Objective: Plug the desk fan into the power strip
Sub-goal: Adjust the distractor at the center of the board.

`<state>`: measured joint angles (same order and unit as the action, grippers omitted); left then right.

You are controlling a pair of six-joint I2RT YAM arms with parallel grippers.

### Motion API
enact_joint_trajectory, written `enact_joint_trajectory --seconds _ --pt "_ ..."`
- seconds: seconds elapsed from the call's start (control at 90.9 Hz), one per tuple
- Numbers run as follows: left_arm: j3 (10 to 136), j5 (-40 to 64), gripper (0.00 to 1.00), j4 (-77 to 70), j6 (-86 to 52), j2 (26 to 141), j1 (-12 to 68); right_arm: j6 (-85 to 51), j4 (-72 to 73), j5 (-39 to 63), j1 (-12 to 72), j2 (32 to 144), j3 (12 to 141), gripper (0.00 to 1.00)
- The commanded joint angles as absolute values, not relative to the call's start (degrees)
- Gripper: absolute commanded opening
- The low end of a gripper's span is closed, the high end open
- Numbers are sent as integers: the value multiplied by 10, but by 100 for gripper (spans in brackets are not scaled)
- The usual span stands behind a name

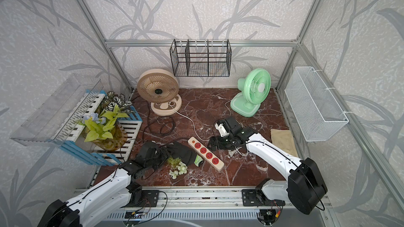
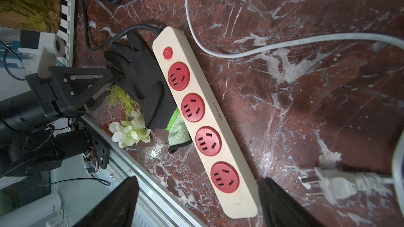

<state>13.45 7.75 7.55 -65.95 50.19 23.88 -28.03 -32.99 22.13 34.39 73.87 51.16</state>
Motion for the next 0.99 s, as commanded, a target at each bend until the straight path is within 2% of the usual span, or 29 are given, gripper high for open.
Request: enact_joint_trajectory --seconds 0.0,0.066,0.11,0.231,0.308,0.385,0.528,0.583,0.781,0.891,0.979 --pt "153 25 61 73 -626 530 211 -279 -344 227 336 725 510 91" --pt "167 30 61 81 -605 536 188 -277 -348 227 331 727 515 94" --pt "183 31 61 100 -592 532 172 -273 -354 226 328 729 521 100" --pt "233 9 61 174 -561 487 152 -262 -388 205 318 729 537 99" --pt "261 0 65 211 -548 460 148 -259 -405 182 301 724 542 99" --pt "285 -1 72 239 -534 453 148 -269 -410 159 275 715 539 99" --pt "317 5 98 264 -510 453 148 -292 -420 130 209 705 525 99" --pt "333 7 100 272 -497 456 148 -300 -428 133 184 703 518 100" --pt "368 69 100 267 -458 486 153 -316 -428 146 160 692 476 91" --pt "374 81 100 254 -453 501 175 -340 -429 153 160 693 458 78" --pt "376 75 100 236 -456 506 203 -368 -425 155 160 694 444 72"
